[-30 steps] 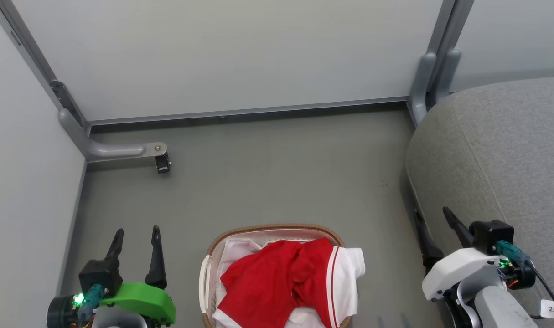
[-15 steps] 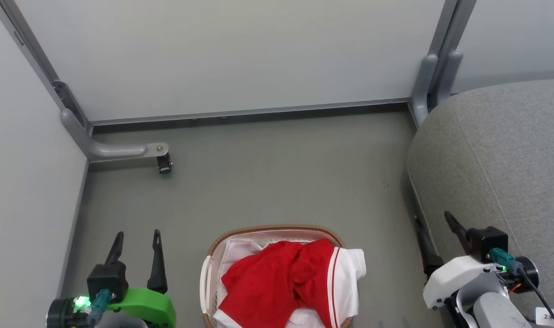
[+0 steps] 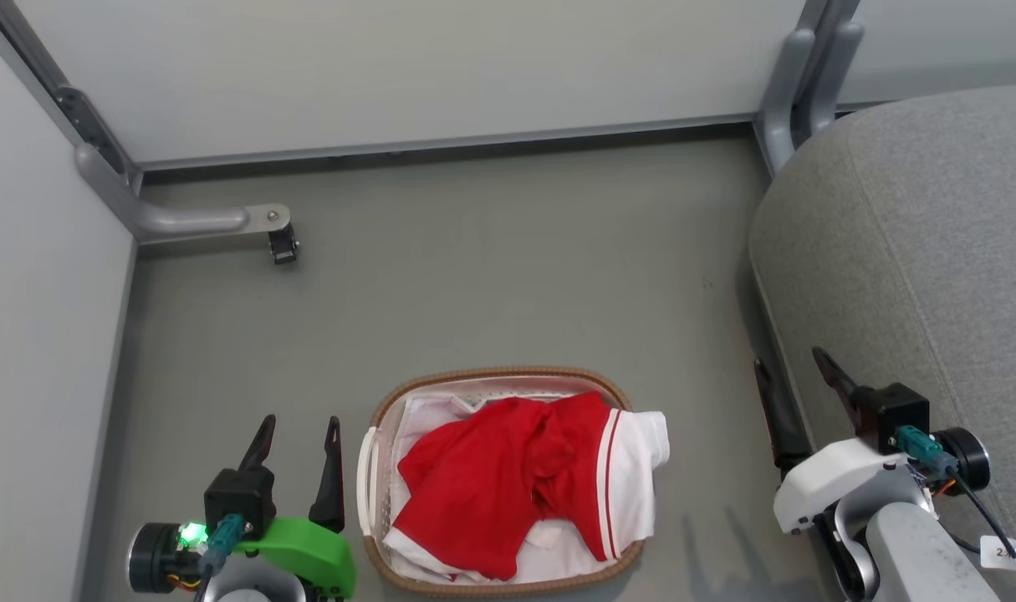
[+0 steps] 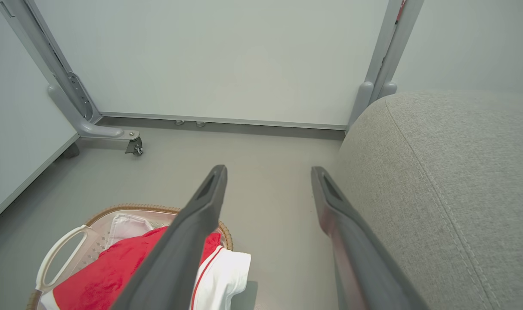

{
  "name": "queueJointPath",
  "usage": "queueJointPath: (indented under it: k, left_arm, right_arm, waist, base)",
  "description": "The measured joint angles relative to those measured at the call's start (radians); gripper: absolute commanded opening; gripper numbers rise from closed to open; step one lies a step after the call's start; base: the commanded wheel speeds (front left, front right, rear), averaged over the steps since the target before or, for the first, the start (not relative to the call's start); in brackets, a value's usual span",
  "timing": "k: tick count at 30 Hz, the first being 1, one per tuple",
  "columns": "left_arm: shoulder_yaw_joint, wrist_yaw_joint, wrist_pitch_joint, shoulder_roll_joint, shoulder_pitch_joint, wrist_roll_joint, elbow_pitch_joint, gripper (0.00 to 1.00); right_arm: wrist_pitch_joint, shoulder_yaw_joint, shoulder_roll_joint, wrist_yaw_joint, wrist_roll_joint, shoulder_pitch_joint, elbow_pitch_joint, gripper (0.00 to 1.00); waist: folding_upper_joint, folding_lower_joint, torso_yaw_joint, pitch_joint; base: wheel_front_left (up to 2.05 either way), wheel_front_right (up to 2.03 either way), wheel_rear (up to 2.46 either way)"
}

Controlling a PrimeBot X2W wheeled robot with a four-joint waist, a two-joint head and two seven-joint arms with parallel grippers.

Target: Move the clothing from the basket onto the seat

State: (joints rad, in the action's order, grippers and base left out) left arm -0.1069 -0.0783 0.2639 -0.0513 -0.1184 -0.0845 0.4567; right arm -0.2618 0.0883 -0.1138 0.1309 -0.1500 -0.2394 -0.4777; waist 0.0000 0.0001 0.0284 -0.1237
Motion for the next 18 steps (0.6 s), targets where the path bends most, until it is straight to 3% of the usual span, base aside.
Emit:
queueJointPath:
  k: [18]
  left_arm:
    - [-0.198,-0.027,0.000,0.003,-0.258,-0.088,0.212,1.00]
  right_arm:
    - [0.000,0.012,-0.002,0.000,-0.009,-0.134,0.087,1.00]
  waist:
    - [0.0000,0.0000,-0.042,-0.298]
  base:
    - [0.00,0.00,0.00]
